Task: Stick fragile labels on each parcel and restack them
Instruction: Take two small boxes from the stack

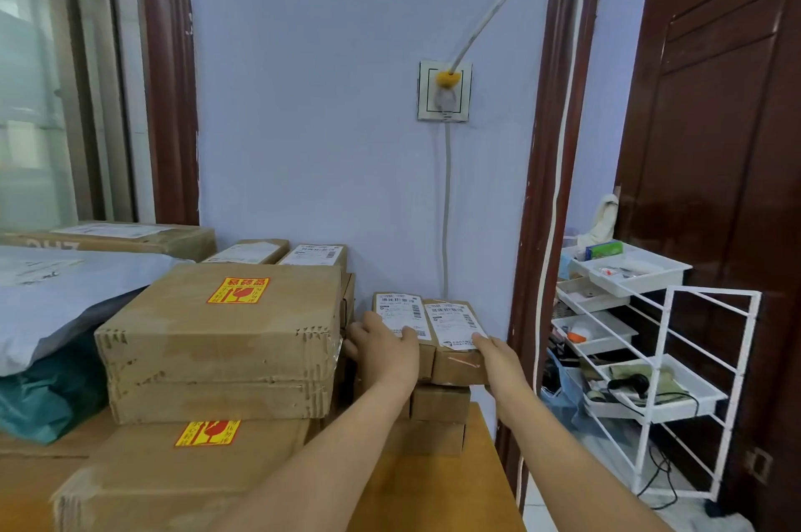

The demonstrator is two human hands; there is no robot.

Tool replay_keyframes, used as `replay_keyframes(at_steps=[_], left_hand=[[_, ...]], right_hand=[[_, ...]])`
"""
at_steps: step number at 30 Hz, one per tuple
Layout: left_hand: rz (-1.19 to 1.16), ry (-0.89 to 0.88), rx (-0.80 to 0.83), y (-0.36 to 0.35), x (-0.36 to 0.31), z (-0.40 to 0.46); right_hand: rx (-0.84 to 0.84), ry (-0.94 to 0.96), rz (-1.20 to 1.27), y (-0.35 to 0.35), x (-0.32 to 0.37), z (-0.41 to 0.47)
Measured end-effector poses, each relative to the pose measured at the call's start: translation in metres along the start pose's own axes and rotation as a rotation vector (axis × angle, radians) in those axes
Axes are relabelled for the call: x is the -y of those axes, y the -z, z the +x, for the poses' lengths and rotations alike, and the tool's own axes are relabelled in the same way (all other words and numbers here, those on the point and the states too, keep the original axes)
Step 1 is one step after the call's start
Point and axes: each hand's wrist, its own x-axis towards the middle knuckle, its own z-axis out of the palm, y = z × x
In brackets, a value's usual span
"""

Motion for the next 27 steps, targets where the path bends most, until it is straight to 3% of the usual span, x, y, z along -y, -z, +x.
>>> replay_keyframes(at_steps=[7, 16, 22, 27], left_hand=[[-0.198, -0.091, 0.061, 0.008, -0.016, -0.028], [-0.554, 0.178, 0.385, 0.035, -0.018, -0.077], [-0.332, 0.051, 0.287, 0.062, 0.002, -0.111], [-0.435, 0.109, 0.360, 0.095, 0.019, -0.145]], right_hand=[[-0.087, -0.030, 0.211, 0.039, 0.009, -0.033], [-0.127, -0.047, 0.263, 0.082, 0.013, -0.106], [-0.110, -0.074, 0.224, 0.079, 0.011, -0.165], [-0.087, -0.074, 0.157, 0.074, 0.003, -0.209]])
